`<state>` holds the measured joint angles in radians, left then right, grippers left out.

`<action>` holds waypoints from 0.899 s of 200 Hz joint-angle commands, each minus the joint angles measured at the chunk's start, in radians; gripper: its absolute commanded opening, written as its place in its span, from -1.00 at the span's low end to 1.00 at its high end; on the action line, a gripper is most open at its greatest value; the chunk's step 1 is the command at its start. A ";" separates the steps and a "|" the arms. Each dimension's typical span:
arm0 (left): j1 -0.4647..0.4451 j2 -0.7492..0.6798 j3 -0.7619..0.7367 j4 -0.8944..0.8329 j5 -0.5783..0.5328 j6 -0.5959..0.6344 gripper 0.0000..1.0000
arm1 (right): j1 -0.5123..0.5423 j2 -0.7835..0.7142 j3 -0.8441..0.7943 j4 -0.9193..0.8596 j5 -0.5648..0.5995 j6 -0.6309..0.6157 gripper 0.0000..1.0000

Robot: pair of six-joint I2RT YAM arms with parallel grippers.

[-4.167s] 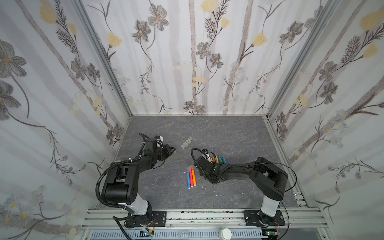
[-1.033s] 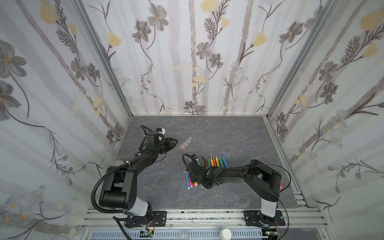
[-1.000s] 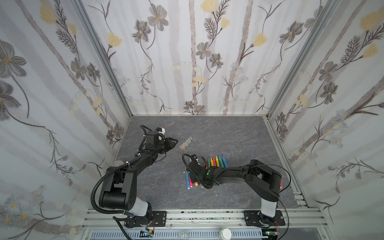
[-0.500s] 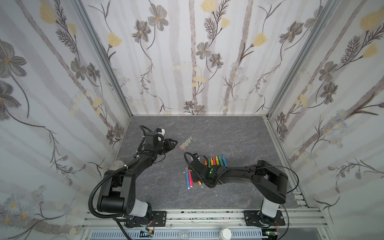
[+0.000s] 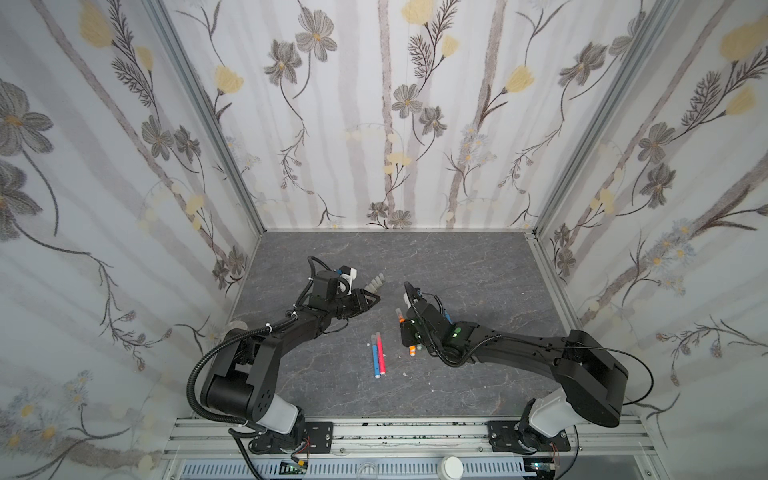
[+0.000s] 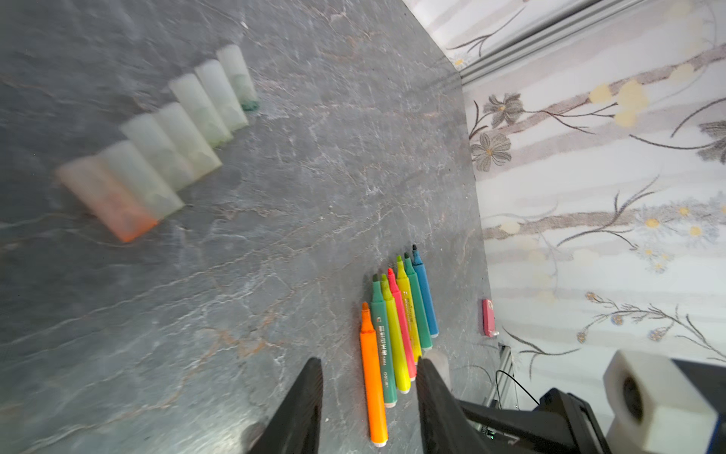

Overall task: Open the pen caps
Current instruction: 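Grasp and lift the capped orange marker with the right gripper while the left reaches, then close the left gripper on the orange marker's frosted cap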

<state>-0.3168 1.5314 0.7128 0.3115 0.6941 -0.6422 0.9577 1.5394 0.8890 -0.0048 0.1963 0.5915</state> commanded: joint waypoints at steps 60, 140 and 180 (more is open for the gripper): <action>-0.105 0.052 0.058 0.115 0.012 -0.080 -0.18 | -0.038 -0.007 0.028 0.045 -0.052 -0.031 -1.00; -0.145 0.093 0.091 0.112 0.001 -0.079 -0.23 | -0.042 0.004 0.042 0.060 -0.074 -0.031 -1.00; -0.150 0.097 0.097 0.113 0.003 -0.080 -0.37 | -0.048 0.005 0.043 0.068 -0.075 -0.030 -1.00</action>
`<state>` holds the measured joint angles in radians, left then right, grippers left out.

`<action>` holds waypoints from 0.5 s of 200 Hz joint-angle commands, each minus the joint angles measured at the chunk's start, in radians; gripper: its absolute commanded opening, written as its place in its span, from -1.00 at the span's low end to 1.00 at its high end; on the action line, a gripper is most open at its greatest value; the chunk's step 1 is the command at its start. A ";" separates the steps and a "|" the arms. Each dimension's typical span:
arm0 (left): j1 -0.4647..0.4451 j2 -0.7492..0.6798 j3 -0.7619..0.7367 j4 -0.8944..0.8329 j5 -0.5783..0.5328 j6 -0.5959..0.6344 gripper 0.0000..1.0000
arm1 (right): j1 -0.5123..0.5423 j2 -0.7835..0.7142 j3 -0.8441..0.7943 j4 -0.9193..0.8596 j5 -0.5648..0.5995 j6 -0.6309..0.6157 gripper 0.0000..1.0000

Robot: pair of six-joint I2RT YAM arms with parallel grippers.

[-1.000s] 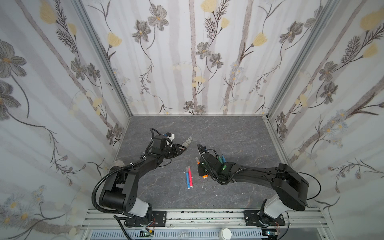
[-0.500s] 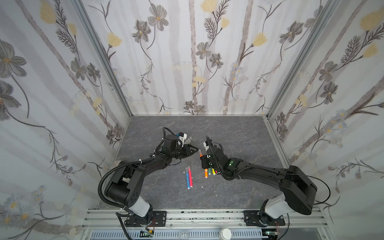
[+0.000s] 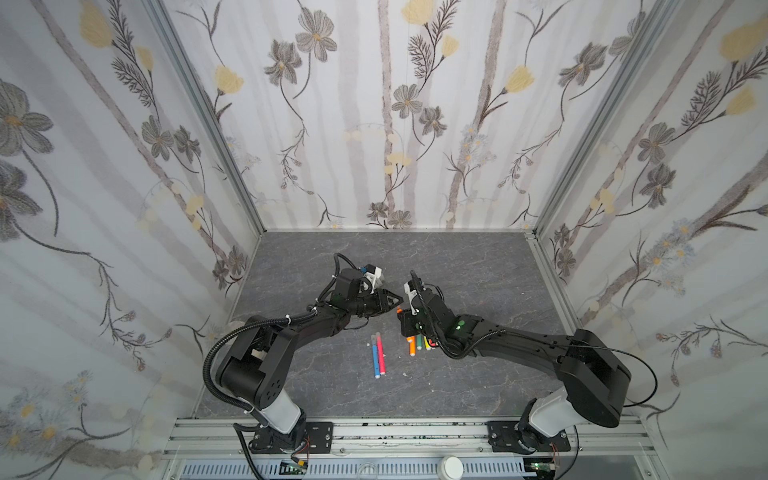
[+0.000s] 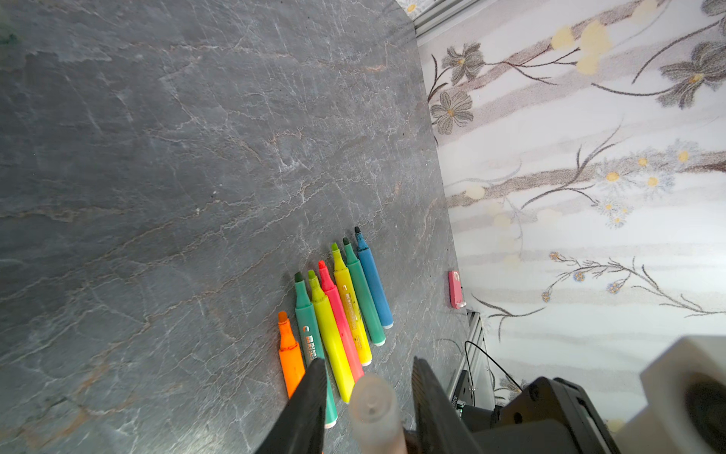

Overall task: Open the pen caps
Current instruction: 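Close the left gripper on the orange marker's frosted cap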

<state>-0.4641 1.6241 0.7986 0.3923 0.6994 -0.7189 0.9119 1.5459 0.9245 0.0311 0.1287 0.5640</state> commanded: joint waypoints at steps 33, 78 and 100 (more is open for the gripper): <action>-0.007 0.007 0.013 0.037 0.005 -0.007 -0.47 | -0.005 0.004 0.008 0.039 -0.001 -0.002 -1.00; -0.007 0.007 0.015 0.038 0.013 -0.007 -0.49 | -0.010 0.013 0.008 0.051 -0.004 0.000 -1.00; -0.008 0.007 0.016 0.038 0.015 -0.007 -0.58 | -0.011 0.017 0.008 0.053 -0.005 0.000 -1.00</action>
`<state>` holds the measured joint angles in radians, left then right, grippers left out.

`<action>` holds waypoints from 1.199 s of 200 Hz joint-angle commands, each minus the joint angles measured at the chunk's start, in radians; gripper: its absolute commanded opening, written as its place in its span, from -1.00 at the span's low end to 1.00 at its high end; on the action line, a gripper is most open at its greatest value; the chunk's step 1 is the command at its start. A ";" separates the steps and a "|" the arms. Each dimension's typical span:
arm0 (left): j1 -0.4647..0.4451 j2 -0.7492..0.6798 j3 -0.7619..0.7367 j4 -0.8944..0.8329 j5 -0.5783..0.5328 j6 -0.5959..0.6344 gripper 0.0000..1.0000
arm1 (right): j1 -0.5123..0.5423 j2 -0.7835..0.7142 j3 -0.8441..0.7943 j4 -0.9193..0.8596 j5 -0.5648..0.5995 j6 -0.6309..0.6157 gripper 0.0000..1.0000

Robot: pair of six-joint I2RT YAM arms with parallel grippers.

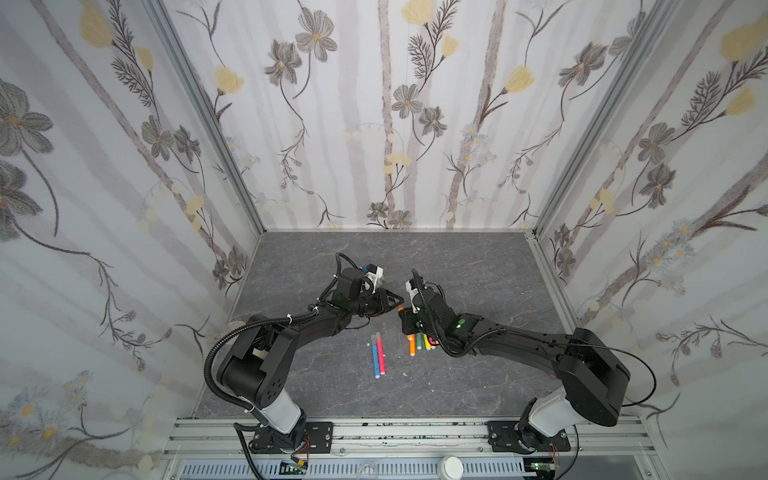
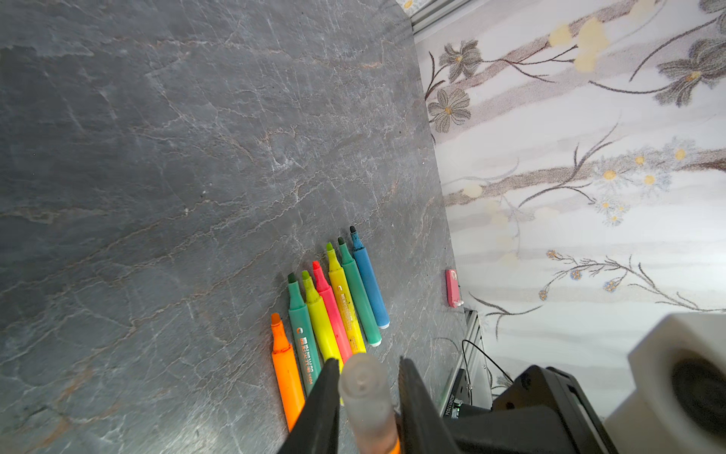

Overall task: Open the pen caps
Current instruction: 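Close the left gripper on the orange marker's frosted cap, then pull the orange marker down out of the cap with the right gripper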

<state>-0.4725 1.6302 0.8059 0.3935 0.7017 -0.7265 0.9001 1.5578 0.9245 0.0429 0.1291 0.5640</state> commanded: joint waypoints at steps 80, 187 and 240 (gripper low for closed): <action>0.000 0.016 0.032 0.030 0.019 0.001 -0.63 | -0.005 -0.001 0.011 0.039 -0.006 -0.001 -1.00; -0.004 0.038 0.046 0.031 0.021 0.001 -0.72 | -0.006 0.002 0.014 0.042 -0.014 -0.001 -1.00; -0.004 0.039 0.050 0.037 0.020 -0.006 -0.98 | -0.007 0.004 0.008 0.043 -0.017 0.000 -0.87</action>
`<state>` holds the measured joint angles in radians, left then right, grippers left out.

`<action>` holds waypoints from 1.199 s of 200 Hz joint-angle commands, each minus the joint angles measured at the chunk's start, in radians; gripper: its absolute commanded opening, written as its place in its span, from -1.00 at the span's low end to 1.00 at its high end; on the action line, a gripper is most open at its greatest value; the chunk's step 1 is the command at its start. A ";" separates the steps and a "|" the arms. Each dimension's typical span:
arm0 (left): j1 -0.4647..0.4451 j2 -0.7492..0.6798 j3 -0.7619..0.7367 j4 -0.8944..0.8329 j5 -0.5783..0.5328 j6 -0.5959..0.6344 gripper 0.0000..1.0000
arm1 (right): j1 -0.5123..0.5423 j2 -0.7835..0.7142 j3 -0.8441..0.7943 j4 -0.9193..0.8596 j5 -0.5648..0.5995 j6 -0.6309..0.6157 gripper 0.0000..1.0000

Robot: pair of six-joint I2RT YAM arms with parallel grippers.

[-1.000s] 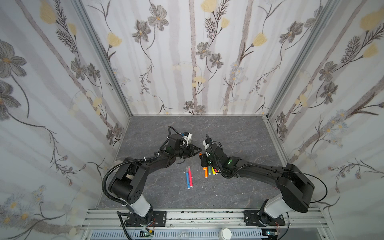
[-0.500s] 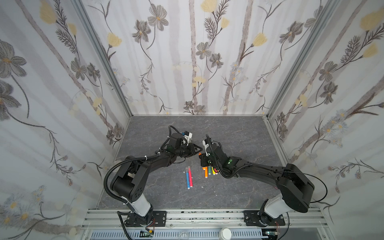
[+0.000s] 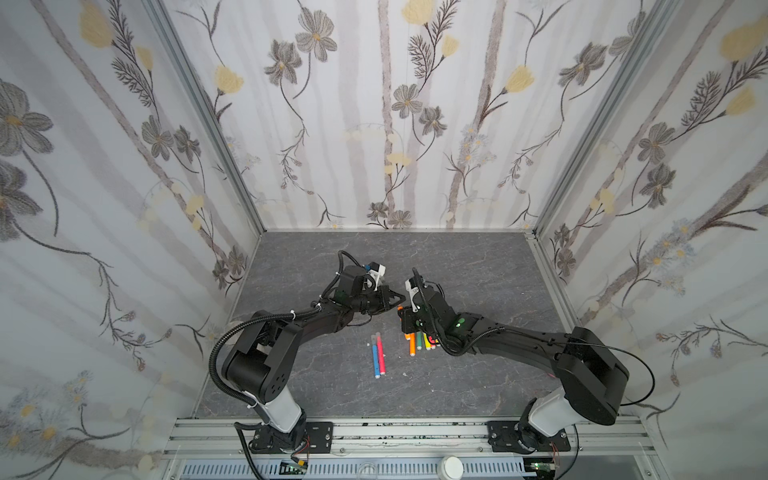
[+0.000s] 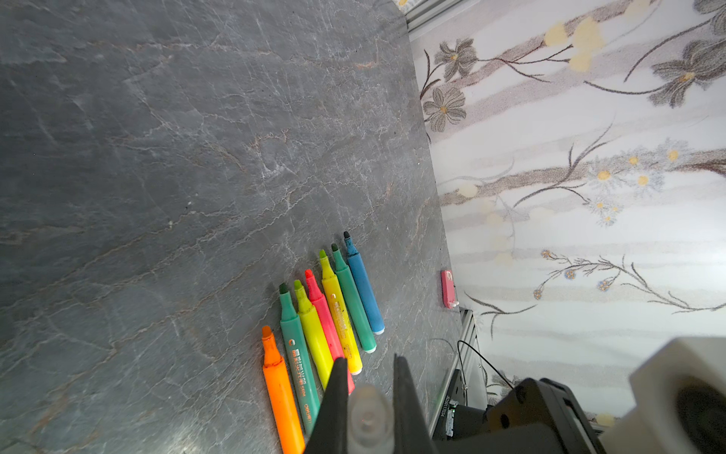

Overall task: Open the pen caps
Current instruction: 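Pull the orange marker down out of the cap with the right gripper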

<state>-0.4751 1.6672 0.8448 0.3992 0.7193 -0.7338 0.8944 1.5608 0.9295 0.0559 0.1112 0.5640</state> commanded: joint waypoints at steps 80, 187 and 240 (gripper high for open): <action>0.020 -0.001 0.015 0.145 0.040 -0.146 -1.00 | -0.002 -0.064 -0.107 0.155 -0.033 -0.002 -0.44; 0.020 -0.051 0.021 0.110 0.006 -0.152 -1.00 | -0.002 -0.078 -0.134 0.219 -0.044 -0.036 -0.85; 0.021 -0.061 0.011 0.096 -0.004 -0.141 -1.00 | -0.003 -0.080 -0.141 0.228 -0.044 -0.029 -1.00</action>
<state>-0.4541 1.6188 0.8600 0.4702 0.7155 -0.8696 0.8917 1.4807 0.7876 0.2569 0.0731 0.5301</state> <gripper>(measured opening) 0.111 0.138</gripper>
